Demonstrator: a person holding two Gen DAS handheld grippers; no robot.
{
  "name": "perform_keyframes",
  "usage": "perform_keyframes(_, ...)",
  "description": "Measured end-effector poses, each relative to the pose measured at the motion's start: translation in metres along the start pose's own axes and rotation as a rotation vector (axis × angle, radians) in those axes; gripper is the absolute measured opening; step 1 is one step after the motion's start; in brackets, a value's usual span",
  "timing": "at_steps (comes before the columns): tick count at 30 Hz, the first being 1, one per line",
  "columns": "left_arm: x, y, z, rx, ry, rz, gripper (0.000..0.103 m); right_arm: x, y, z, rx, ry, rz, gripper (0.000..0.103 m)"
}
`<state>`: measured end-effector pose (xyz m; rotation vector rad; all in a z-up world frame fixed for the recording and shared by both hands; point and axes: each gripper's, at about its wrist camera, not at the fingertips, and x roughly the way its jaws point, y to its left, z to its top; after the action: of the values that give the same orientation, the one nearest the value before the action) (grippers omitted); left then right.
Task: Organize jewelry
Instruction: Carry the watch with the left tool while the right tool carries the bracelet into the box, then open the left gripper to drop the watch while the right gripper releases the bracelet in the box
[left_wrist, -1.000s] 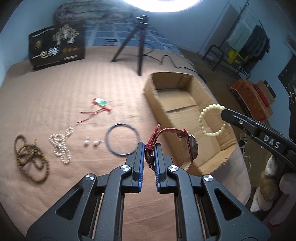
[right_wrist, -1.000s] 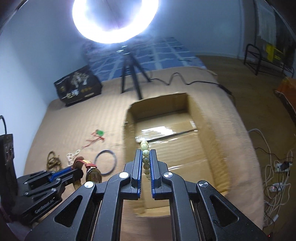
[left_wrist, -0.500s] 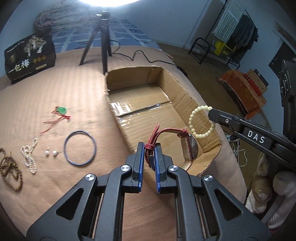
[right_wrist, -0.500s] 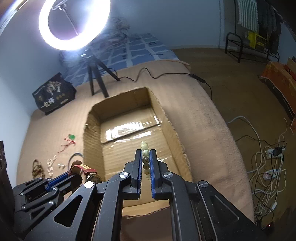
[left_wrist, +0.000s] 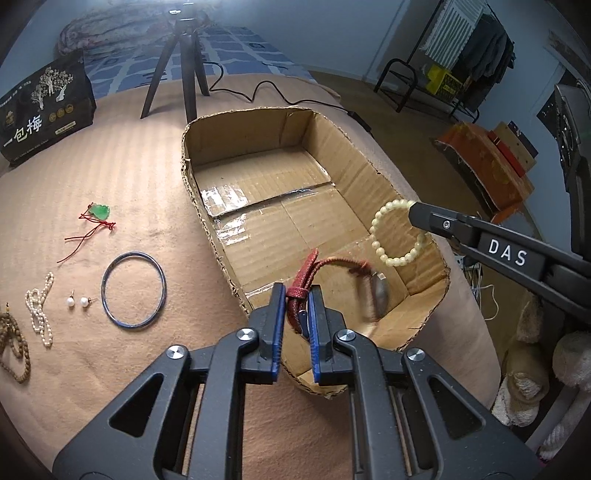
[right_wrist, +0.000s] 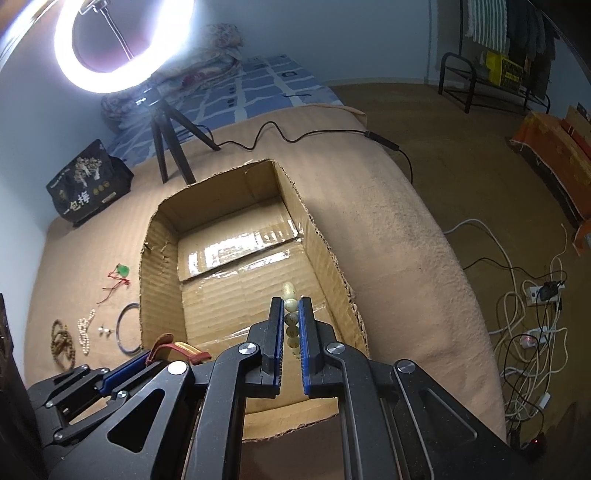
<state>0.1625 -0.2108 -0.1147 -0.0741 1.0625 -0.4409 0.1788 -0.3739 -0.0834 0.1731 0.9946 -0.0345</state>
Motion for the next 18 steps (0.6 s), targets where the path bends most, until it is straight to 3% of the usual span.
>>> perform_keyframes(4, -0.001, 0.001, 0.001, -0.007, 0.005, -0.014, 0.016, 0.0, -0.001, 0.0, -0.002, -0.002, -0.02, 0.006)
perform_keyframes(6, -0.003, 0.0, 0.001, -0.001, -0.003, -0.014, 0.019, -0.001, -0.002, 0.0, 0.002, -0.005, -0.025, 0.014)
perform_keyframes(8, -0.006, 0.0, 0.001, 0.003, -0.012, -0.014, 0.031, -0.003, -0.003, 0.001, 0.007, -0.018, -0.028, 0.038)
perform_keyframes(10, -0.007, 0.001, 0.001, -0.001, -0.014, -0.007, 0.037, -0.007, -0.003, 0.002, 0.013, -0.037, -0.03, 0.048)
perform_keyframes(18, -0.012, 0.007, -0.001, -0.002, -0.016, 0.007, 0.037, -0.011, 0.004, 0.005, 0.01, -0.056, -0.02, 0.054)
